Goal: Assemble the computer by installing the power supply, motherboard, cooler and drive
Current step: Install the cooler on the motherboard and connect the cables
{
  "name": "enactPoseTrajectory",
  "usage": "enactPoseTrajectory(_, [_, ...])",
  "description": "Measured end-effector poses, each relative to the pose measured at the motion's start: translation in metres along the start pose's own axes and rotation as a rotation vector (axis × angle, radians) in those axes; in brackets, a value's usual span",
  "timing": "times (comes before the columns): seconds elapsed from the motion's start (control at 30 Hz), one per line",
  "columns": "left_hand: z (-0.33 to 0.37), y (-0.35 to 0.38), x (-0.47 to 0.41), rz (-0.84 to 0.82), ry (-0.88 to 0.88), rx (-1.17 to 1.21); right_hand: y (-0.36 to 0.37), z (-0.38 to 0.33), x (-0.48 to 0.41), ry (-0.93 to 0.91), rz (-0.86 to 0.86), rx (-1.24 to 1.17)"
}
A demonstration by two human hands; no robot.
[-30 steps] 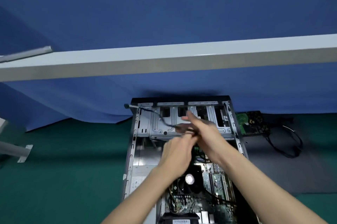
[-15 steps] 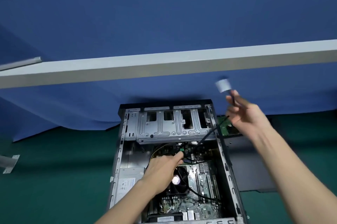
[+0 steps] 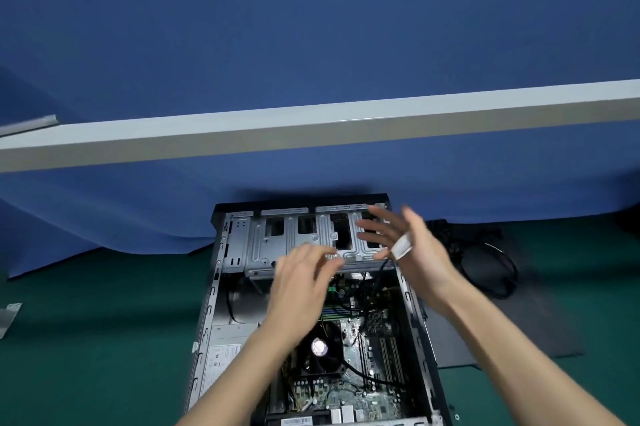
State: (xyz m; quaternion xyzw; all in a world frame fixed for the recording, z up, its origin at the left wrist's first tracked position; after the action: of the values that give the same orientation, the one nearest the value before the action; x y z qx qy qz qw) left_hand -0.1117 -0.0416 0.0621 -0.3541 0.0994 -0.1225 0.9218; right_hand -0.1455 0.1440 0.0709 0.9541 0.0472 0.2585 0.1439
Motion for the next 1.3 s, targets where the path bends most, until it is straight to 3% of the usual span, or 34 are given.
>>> enactPoseTrajectory(0.1, [0.037, 0.005, -0.013, -0.085, -0.005, 0.55, 0.017, 0.016, 0.003, -0.008, -0.093, 0.193])
enactPoseTrajectory(0.2, [0.047, 0.006, -0.017, -0.089, -0.094, 0.777, 0.02, 0.022, 0.005, 0.028, -0.175, 0.243])
enactPoseTrajectory(0.27, [0.043, 0.005, -0.016, -0.048, -0.118, 0.744, 0.016, 0.023, 0.006, 0.054, -0.164, 0.178])
enactPoseTrajectory(0.4, [0.034, 0.003, -0.012, 0.048, -0.029, 0.393, -0.002, 0.026, 0.007, 0.064, -0.025, 0.181])
enactPoseTrajectory(0.53, [0.029, 0.006, -0.008, 0.049, 0.105, 0.159, -0.006, 0.028, 0.014, 0.096, -0.2, 0.097])
enactPoseTrajectory(0.6, [0.026, 0.004, -0.007, 0.025, 0.111, 0.198, -0.007, 0.024, 0.017, 0.097, -0.3, 0.024])
enactPoseTrajectory(0.7, [0.024, -0.001, -0.012, -0.081, -0.014, 0.451, -0.011, 0.017, 0.019, 0.065, -0.338, 0.148])
enactPoseTrajectory(0.9, [0.011, -0.003, -0.027, -0.396, -0.163, 0.495, -0.009, 0.018, 0.007, -0.029, -0.194, 0.51])
enactPoseTrajectory(1.03, [-0.003, 0.011, -0.022, -0.422, -0.197, 0.535, -0.012, 0.032, 0.001, -0.01, -0.158, 0.662])
enactPoseTrajectory(1.1, [-0.012, 0.023, -0.016, -0.395, -0.2, 0.448, -0.021, 0.038, -0.004, -0.118, 0.071, 0.775])
enactPoseTrajectory(1.2, [-0.025, 0.052, -0.004, -0.381, -0.206, 0.234, -0.049, 0.038, -0.014, -0.314, 0.63, 0.771])
enactPoseTrajectory(1.23, [-0.028, 0.063, -0.001, -0.384, -0.205, 0.171, -0.057, 0.038, -0.018, -0.32, 0.691, 0.735])
enactPoseTrajectory(1.3, [-0.033, 0.087, 0.002, -0.362, -0.203, 0.075, -0.068, 0.045, -0.032, -0.273, 0.643, 0.704])
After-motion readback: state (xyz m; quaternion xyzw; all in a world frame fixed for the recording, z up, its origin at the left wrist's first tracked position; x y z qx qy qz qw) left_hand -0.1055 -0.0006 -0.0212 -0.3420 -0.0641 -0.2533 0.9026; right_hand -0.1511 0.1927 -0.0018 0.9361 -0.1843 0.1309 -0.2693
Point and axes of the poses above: each hand's wrist, its own x-axis away from the middle knuckle, its own y-axis out of the palm, z = x × y, the point moved 1 cm from there along -x, towards the middle knuckle, and after that the axes turned 11 degrees about y, right-handed, at the moved point
